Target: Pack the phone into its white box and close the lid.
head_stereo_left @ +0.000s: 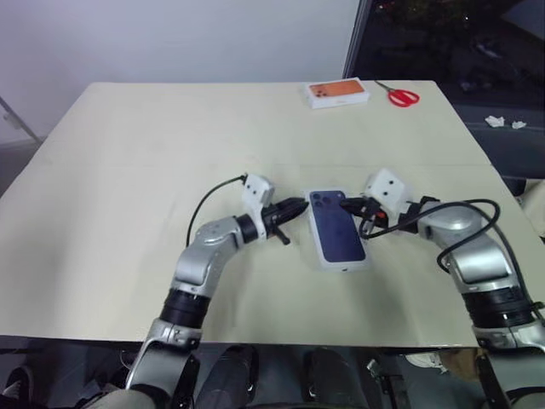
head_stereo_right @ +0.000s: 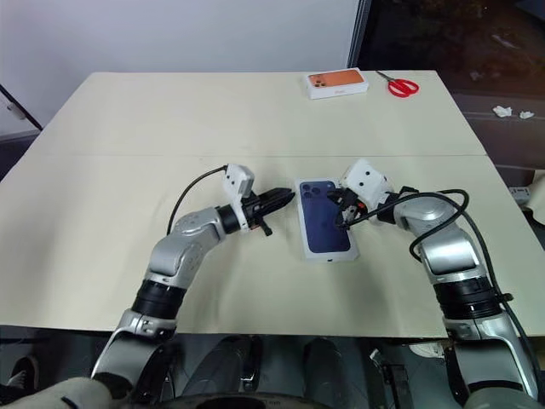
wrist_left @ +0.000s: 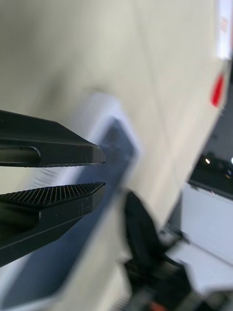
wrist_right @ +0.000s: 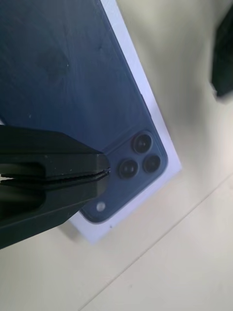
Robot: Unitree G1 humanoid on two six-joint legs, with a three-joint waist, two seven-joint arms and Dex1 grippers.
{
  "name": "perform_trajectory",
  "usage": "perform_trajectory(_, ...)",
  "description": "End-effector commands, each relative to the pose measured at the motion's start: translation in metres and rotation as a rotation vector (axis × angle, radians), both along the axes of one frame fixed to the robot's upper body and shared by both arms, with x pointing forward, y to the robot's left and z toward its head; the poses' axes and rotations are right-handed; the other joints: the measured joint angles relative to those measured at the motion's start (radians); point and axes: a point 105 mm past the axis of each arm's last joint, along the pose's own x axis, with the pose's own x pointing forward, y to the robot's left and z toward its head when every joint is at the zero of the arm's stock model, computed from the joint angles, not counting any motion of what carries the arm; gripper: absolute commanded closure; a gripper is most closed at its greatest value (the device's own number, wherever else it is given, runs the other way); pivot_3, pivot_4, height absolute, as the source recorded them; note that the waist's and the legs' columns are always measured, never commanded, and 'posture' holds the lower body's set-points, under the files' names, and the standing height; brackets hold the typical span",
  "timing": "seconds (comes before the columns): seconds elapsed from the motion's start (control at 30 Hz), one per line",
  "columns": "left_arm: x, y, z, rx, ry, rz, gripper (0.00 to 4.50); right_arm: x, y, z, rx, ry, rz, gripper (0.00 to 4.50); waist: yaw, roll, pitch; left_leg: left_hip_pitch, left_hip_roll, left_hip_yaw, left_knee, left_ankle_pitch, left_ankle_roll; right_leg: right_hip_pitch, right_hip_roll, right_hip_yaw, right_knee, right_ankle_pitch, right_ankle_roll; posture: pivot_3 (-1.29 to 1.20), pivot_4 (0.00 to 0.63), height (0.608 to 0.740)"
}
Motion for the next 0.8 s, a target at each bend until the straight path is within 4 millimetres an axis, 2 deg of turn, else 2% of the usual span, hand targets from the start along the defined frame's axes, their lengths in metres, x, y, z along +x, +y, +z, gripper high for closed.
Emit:
perform_trajectory(0.03,0.006,-0.010,0.001,0.025,-0.047,-0.003,3.84,0.008,-0.001,0.007,-0.017,-0.059,-0.041,4.45,-0.002,0.000,0.000,0.000,0.000,0.000,0.000,0.001,-0.001,0.000,0.000,0.000,0.000,0.000,0.000,0.00,0.150,0.740)
perform_trajectory(0.07,0.006,-0.012,-0.001,0.039,-0.052,-0.007,3.84,0.009,-0.001,0.005,-0.019,-0.057,-0.046,4.45,-0.003,0.000,0.000,0.000,0.000,0.000,0.000,0.001,-0.002,0.000,0.000,0.000,0.000,0.000,0.000,0.00,0.150,0.740)
perform_trajectory(0.13,0.004,-0.017,-0.033,0.206,-0.020,-0.044,3.84,0.002,-0.004,-0.019,-0.094,0.023,-0.041,4.45,-0.003,0.000,0.000,0.000,0.001,0.001,-0.001,0.001,-0.002,-0.001,0.000,0.000,0.001,0.000,0.000,0.00,0.150,0.740)
perform_trajectory(0.2,-0.001,-0.016,-0.057,0.307,0.029,-0.082,3.84,-0.007,-0.001,-0.032,-0.137,0.066,0.005,4.45,-0.003,0.000,0.000,0.000,0.001,0.001,-0.001,0.001,-0.001,-0.001,0.002,0.000,0.001,0.000,0.000,0.00,0.150,0.740)
perform_trajectory(0.33,-0.011,-0.009,-0.071,0.354,0.044,-0.126,3.84,-0.035,0.005,-0.045,-0.120,0.174,0.101,4.45,0.000,-0.004,-0.006,0.003,0.001,0.001,0.000,-0.001,0.002,0.004,0.001,0.000,-0.001,0.000,0.000,0.00,0.150,0.740)
perform_trajectory(0.4,-0.013,-0.006,-0.071,0.347,0.044,-0.131,3.84,-0.045,0.007,-0.044,-0.093,0.215,0.135,4.45,-0.001,-0.007,-0.009,0.004,0.001,0.000,0.000,-0.002,0.003,0.005,0.000,0.000,-0.002,0.000,0.000,0.00,0.150,0.740)
perform_trajectory(0.5,-0.027,-0.004,-0.061,0.280,0.061,-0.203,3.84,-0.064,0.007,-0.043,-0.084,0.287,0.217,4.45,-0.001,-0.008,-0.009,0.004,0.002,0.000,-0.001,-0.002,0.003,0.006,0.000,0.000,-0.002,0.000,0.000,0.00,0.150,0.740)
perform_trajectory(0.6,-0.039,-0.001,-0.055,0.231,0.077,-0.259,3.84,-0.072,0.005,-0.037,-0.065,0.329,0.256,4.45,-0.001,-0.008,-0.009,0.004,0.002,0.000,-0.001,-0.002,0.003,0.005,0.000,0.000,-0.002,0.000,0.000,0.00,0.150,0.740)
perform_trajectory(0.67,-0.039,0.004,-0.049,0.194,0.097,-0.255,3.84,-0.074,0.006,-0.030,-0.031,0.349,0.282,4.45,-0.001,-0.008,-0.009,0.004,0.002,0.000,-0.001,-0.002,0.003,0.005,0.000,0.000,-0.002,0.000,0.000,0.00,0.150,0.740)
perform_trajectory(0.8,-0.029,0.019,-0.031,0.123,0.101,-0.206,3.84,-0.058,0.013,-0.006,0.115,0.324,0.248,4.45,-0.003,-0.008,-0.008,0.001,0.002,0.000,-0.001,-0.002,0.004,0.002,-0.001,0.000,-0.002,0.000,0.000,0.00,0.150,0.740)
